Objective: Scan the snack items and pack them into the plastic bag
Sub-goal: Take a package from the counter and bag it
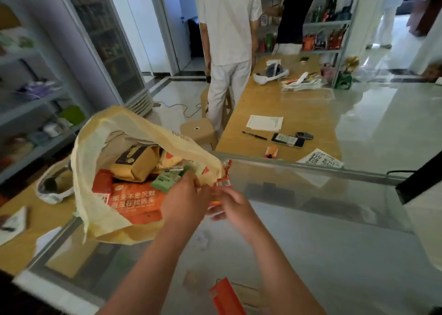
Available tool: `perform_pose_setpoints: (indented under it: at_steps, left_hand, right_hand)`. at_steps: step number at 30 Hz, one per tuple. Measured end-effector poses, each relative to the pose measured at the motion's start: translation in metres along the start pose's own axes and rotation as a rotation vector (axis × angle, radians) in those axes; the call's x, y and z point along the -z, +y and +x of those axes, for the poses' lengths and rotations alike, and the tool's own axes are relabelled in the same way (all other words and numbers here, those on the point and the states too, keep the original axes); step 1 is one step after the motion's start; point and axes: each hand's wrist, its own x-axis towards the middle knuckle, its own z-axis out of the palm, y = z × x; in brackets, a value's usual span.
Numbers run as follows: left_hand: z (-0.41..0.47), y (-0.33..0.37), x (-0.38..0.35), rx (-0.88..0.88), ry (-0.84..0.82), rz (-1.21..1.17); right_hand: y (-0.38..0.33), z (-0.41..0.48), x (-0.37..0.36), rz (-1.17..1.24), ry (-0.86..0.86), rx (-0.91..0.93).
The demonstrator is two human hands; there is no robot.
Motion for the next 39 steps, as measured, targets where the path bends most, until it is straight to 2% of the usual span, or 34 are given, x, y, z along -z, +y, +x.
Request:
perform_pose_setpoints:
  at_steps: [2,4,7,9,11,15,19,22,25,29,34,36,39]
  left_hand:
    - [0.002,-0.010,0.001,-0.021,0.076,-0.010]
    - [0.002,-0.018,0.006,0.000,0.149,-0.103]
    - [0.001,-0.024,0.010,0.032,0.222,-0.282]
    - [-0.001,-0.026,0.012,0.015,0.229,-0.303]
    - [-0.002,-0.026,0.012,-0.016,0.230,-0.284]
    - [0.003,-0.024,0.017,-0.066,0.208,-0.264]
    - [0.009,-0.023,0.020,-0.095,0.188,-0.303]
    - [0.009,-0.020,0.016,-0.109,0.185,-0.364]
    - [0.008,-0.016,0.006,-0.096,0.143,-0.411]
    - [0.005,-0.007,-0.008,-0.041,0.017,-0.467]
    - [-0.006,-0.005,-0.017,-0.191,-0.047,-0.572]
    - [-0.006,-0.009,-0.019,-0.221,-0.146,-0.573]
    - [-0.009,-0.012,-0.024,-0.196,-0.413,-0.510]
  right_hand:
    - [0.013,0.018,0.017,-0.232,0.201,0.082]
    - [0.019,0.036,0.028,-0.507,0.297,0.170]
    - [0.024,0.063,0.027,-0.825,0.210,0.225]
    - [0.031,0.076,0.019,-0.966,0.137,0.243]
    - [0.040,0.082,0.013,-1.075,0.092,0.259]
    - [0.040,0.076,0.019,-1.171,0.133,0.197]
    - [0.029,0.052,0.033,-1.099,0.106,0.066]
    - [0.024,0.023,0.050,-0.951,0.143,-0.024]
    - [0.014,-0.009,0.066,-0.746,0.261,-0.106]
    - [0.001,-0.044,0.072,-0.557,0.440,-0.091]
    - [0.011,-0.057,0.064,-0.505,0.568,-0.113]
    - [0.016,-0.063,0.059,-0.457,0.606,-0.101]
    - [0.016,-0.075,0.050,-0.360,0.700,-0.083]
